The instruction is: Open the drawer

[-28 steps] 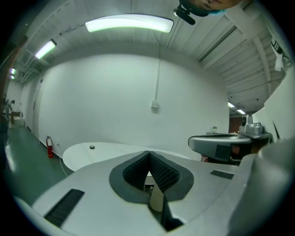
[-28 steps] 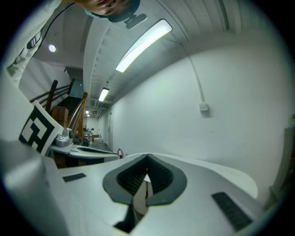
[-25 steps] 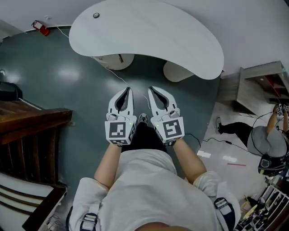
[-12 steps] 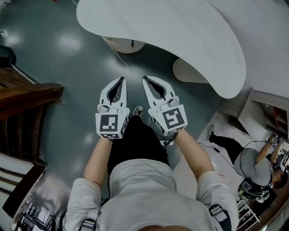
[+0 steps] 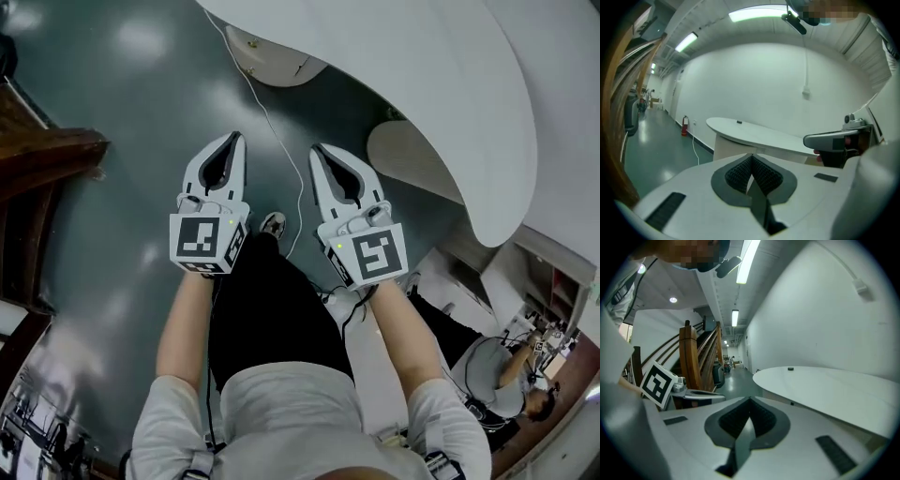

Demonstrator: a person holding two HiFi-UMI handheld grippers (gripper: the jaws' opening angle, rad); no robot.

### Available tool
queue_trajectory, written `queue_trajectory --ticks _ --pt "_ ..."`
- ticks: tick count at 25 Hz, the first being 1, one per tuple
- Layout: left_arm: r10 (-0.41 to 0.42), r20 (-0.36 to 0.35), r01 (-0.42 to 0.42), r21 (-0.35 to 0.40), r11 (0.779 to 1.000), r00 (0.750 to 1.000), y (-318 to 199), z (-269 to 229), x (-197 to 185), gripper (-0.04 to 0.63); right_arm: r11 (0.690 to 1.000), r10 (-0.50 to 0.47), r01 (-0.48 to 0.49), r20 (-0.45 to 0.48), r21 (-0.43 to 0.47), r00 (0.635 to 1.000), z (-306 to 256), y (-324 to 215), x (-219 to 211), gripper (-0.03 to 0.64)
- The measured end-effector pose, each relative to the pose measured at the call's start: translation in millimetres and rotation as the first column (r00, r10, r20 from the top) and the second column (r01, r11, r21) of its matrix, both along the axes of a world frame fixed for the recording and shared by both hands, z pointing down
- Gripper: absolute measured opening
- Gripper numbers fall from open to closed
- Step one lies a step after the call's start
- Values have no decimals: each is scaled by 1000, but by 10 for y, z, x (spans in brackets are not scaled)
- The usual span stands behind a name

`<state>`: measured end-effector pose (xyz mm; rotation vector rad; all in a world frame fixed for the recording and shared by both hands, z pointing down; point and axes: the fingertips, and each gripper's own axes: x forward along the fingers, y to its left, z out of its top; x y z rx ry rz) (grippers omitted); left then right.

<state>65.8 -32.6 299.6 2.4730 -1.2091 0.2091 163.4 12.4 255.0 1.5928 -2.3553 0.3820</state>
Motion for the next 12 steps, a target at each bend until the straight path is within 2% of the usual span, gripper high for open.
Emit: queue_trajectory --ticks 4,8,12 --pt "-61 -3 61 -40 997 998 -86 409 -161 5 1000 5 -5 -11 -30 1000 385 -156 -56 12" --pt "-46 -3 45 -60 997 999 -103 680 -195 5 999 10 -10 -3 -52 1000 705 -374 -141 12" --pt "-32 -64 24 -116 993 997 -179 962 -234 5 998 -21 20 -15 -63 1000 878 -495 -382 12"
